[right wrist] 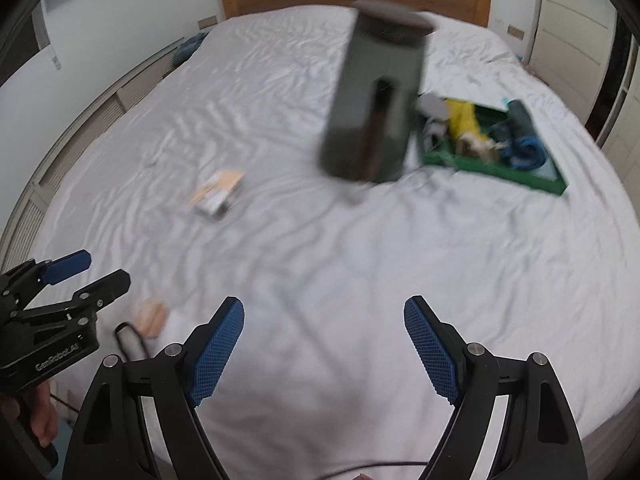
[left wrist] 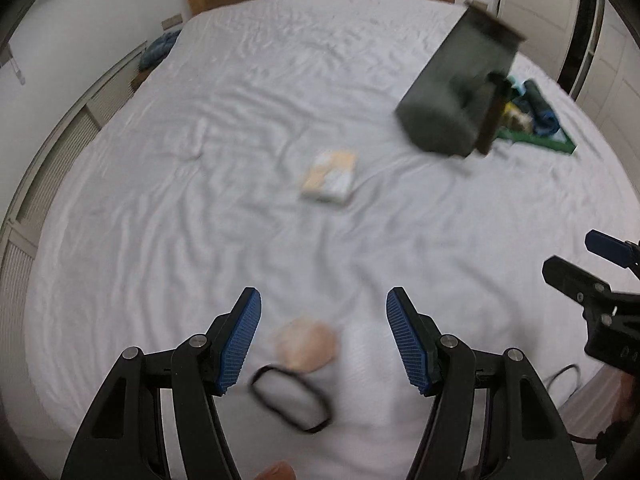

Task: Organize soft objects
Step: 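Withdraw both tools from the tray toward the hair tie and mesh cloth, then grasp the black hair tie with the left tool while the right tool grasps the white mesh cloth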

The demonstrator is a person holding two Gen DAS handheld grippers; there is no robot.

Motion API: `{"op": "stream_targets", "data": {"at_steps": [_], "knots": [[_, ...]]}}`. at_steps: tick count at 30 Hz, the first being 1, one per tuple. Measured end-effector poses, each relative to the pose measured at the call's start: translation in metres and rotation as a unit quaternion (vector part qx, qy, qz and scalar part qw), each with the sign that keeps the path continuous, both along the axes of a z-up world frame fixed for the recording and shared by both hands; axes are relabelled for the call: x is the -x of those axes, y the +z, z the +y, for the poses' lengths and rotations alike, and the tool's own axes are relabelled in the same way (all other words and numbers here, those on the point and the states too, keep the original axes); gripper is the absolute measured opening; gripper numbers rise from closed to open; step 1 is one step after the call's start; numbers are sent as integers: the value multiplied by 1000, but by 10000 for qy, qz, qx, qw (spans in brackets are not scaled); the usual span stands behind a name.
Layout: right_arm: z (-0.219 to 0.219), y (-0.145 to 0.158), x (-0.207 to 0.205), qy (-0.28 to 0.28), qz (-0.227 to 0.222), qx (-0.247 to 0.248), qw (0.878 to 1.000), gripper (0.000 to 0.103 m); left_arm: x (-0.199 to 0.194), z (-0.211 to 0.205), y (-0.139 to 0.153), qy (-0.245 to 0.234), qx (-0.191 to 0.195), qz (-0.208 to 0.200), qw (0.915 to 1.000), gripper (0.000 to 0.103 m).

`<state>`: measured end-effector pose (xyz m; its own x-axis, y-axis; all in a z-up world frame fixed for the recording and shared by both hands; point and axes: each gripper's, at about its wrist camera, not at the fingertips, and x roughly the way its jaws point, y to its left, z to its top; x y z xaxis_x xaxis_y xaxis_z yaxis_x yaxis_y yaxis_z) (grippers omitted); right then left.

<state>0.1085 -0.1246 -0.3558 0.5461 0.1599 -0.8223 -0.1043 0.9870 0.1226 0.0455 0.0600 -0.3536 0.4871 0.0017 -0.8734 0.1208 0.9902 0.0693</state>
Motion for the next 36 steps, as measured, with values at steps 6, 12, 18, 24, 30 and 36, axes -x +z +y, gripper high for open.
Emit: {"op": "stream_targets", "data": {"at_steps": [6,12,18,24,30,36], "knots": [[52,-25,10,105,251,-169,9995,82,10,36,-19,-80,-150,202,9997,59],[78,-59,5,292,420,-399,9979,82,25,46,-49,-137,-257,518,9982,59],[89,-86,0,267,599,-449,9968,82,33,45,-68,-355,-136,740,9965,59],[99,-100,-4,225,688,-474,9962,80,26,49,-86,-599,82,995,9932,59],[97,-106,-5,128,735,-403,9964,80,18,51,-108,-550,312,1300,9895,59],[104,-108,-3,163,759,-394,9962,80,17,56,-119,-560,356,1445,9873,47]]}}
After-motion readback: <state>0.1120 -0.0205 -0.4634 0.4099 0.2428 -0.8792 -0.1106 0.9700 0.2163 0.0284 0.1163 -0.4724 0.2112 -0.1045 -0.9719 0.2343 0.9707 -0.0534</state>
